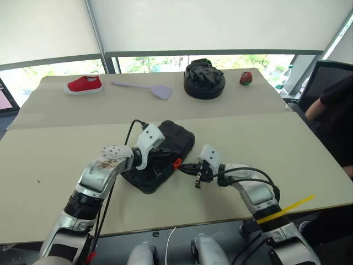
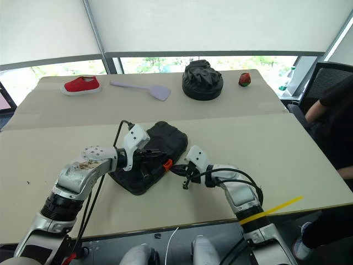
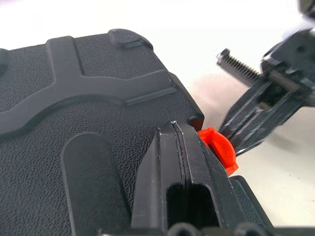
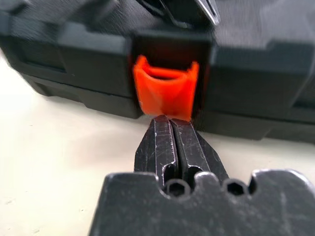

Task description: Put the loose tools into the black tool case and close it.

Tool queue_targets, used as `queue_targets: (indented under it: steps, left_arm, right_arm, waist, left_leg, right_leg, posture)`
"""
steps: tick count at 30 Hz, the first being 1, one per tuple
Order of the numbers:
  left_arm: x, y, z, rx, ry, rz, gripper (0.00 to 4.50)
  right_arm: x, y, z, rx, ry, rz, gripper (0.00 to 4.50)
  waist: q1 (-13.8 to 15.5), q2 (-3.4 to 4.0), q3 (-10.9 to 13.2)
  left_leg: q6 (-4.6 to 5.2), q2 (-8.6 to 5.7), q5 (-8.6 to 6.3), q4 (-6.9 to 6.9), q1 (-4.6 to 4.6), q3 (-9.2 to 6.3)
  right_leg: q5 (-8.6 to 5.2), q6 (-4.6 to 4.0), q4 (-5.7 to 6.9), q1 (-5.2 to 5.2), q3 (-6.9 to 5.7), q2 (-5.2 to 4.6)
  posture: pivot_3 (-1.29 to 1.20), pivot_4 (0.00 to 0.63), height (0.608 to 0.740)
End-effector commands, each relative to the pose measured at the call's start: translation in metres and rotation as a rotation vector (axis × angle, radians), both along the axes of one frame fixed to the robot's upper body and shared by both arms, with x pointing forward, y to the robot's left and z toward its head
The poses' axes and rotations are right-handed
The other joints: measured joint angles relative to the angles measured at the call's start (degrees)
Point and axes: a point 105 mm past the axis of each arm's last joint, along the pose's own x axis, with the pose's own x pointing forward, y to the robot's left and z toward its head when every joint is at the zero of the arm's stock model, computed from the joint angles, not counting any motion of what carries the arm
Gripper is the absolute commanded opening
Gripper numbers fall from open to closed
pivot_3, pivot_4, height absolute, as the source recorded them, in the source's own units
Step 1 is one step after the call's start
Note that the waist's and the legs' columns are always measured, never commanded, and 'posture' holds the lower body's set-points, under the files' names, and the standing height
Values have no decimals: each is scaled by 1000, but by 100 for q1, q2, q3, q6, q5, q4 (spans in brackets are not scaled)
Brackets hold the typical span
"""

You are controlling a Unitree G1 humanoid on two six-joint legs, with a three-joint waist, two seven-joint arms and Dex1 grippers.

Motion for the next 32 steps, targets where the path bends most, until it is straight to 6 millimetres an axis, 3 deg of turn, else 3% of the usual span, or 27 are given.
queue_targets:
  steps: [1, 5, 10, 11, 13, 15, 17, 21, 24, 27, 32]
  left_arm:
    - [-16, 6, -55, 87, 228, 27, 25]
    - [-12, 7, -52, 70, 203, 48, 25]
    - [2, 6, 5, -169, -52, 47, 25]
    - [-1, 13, 26, -213, -118, 27, 266]
    - [-8, 20, 48, -251, -188, -2, 689]
    - [-13, 44, 68, -268, -268, 36, 1413]
    - [-17, 77, 64, -198, -301, 101, 2048]
    - [-38, 132, 31, -48, -259, 188, 3488]
    - [-53, 159, 16, 4, -225, 227, 4495]
    - [-62, 189, 8, 99, -321, 342, 4500]
    - [-63, 192, 5, 83, -363, 402, 4500]
  right_arm:
    - [11, 19, 39, 70, -137, 22, 112]
    - [15, 14, 48, 79, -172, 9, 112]
    - [0, -12, 37, 11, -159, 52, 112]
    - [-4, -24, 40, 13, -168, 54, 38]
    - [-8, -37, 44, 16, -181, 57, 0]
    - [-10, -57, 51, 15, -192, 31, 583]
    - [-9, -78, 54, -29, -227, 8, 1142]
    - [-3, -108, 59, -77, -372, -25, 2535]
    - [-3, -124, 59, -108, -464, -24, 3577]
    - [-3, -145, 48, -138, -399, -58, 4372]
    - [-2, -149, 39, -112, -393, -86, 4459]
  waist:
    - [3, 0, 0]
    - [5, 0, 1]
    - [33, 7, 7]
    - [43, 7, 8]
    - [36, 4, 23]
    - [38, 2, 27]
    - [36, 3, 31]
    - [24, 5, 35]
    - [50, 0, 45]
    - [109, 12, 55]
    - [192, 0, 62]
  left_leg:
    - [0, 0, 0, -2, -2, 0]
    - [0, -2, 0, -5, -7, 1]
    - [0, -5, 0, -9, -15, 2]
    - [0, -5, 0, -10, -17, 0]
    - [-1, -6, 0, -16, -36, 0]
    - [-1, -8, 0, -16, -77, -1]
    - [-4, -8, 2, -16, -114, 0]
    - [-4, -11, 1, -45, -103, 12]
    - [-6, -9, 0, -48, -105, 19]
    - [-6, -6, -1, -47, -101, 26]
    - [-11, -1, 2, -39, -102, 34]
  right_leg:
    - [0, 0, -1, -2, 0, 0]
    - [-1, 0, -4, -4, 0, -3]
    - [-3, 5, -7, -12, 0, -15]
    - [-3, 5, -8, -12, -1, -17]
    - [-3, 7, -17, -27, -5, -17]
    - [-2, 7, -19, -64, -7, -16]
    - [0, 9, -14, -105, -7, -19]
    - [-1, 8, -35, -105, -6, -24]
    - [-2, 9, -51, -104, -14, -25]
    - [-2, 10, -56, -98, -19, -36]
    - [3, 10, -63, -92, -21, -38]
  posture:
    - [0, 150, 740]
    - [0, 150, 740]
    - [0, 150, 740]
    - [0, 150, 740]
    - [0, 150, 740]
    - [0, 150, 740]
    - [0, 150, 740]
    - [0, 150, 740]
    - [0, 150, 740]
    - [0, 150, 740]
    - [0, 150, 740]
